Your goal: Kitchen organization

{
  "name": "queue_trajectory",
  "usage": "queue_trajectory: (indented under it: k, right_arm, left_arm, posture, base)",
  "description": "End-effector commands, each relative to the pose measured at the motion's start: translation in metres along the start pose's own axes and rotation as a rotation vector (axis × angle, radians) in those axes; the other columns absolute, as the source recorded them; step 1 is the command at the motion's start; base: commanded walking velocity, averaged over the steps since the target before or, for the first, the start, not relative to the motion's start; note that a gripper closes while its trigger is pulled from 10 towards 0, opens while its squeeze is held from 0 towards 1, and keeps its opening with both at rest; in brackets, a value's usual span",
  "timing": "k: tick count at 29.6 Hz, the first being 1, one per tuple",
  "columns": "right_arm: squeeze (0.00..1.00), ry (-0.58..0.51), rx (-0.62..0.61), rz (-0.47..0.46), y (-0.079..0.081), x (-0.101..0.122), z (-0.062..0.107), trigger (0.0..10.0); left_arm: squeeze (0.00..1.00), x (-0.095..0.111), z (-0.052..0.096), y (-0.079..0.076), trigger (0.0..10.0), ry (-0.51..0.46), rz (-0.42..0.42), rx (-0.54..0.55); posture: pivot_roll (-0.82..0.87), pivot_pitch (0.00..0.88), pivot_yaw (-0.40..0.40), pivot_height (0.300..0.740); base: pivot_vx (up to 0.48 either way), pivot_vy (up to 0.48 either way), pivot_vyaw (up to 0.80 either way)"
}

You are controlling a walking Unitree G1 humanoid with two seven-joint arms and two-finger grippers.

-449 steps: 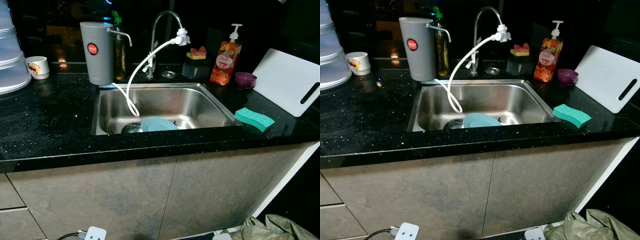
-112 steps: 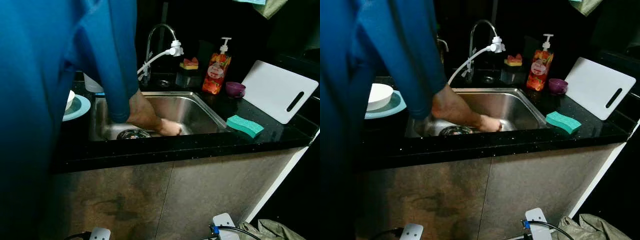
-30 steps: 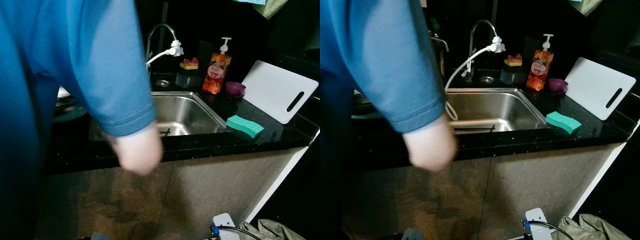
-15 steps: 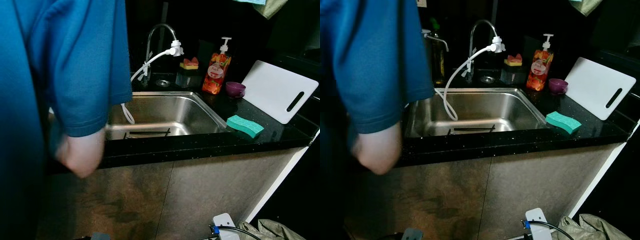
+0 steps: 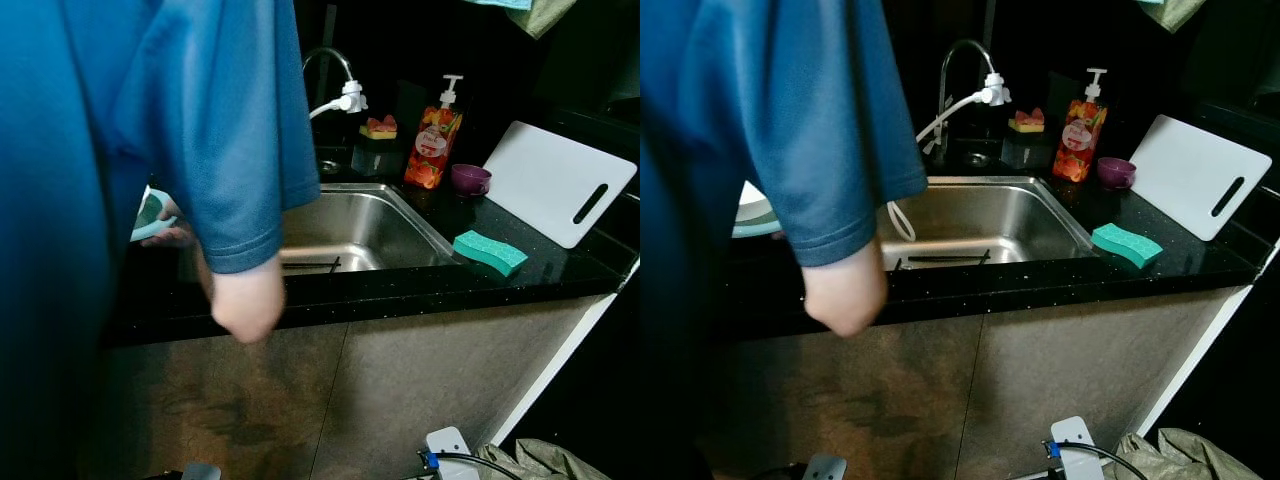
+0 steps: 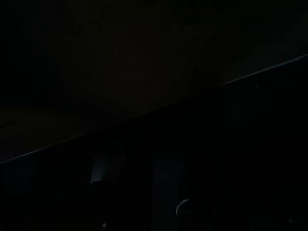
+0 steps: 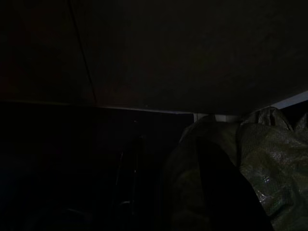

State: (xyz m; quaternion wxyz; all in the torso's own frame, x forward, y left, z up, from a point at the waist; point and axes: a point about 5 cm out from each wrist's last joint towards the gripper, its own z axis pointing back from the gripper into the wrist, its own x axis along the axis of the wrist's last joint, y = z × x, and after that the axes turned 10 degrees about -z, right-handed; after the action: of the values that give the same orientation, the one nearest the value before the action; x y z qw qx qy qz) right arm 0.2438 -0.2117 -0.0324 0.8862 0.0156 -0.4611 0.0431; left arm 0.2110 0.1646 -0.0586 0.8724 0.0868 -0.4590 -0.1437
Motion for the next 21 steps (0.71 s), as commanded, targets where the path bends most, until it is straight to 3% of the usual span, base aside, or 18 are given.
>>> queue_trajectory:
  k: [1,21]
  right_arm:
    - [0.0,0.024,-0.013,0.001,-0.0039,-0.0043,0.0015,10.0]
    - [0.0,0.025,-0.016,-0.006,-0.0041,-0.005,0.0018,10.0]
  left_arm:
    - [0.0,-0.0007,0.0005,-0.0014,10.0,0.001,0.003,0.0]
    - [0.0,-0.0031,0.0016,-0.002,10.0,0.009,0.003,-0.002]
  posture:
    - [-0.02,0.053,-0.128,0.74]
    - [-0.03,0.062,-0.128,0.74]
  base:
    - [0.0,0.0,0.0]
    - [0.0,0.0,0.0]
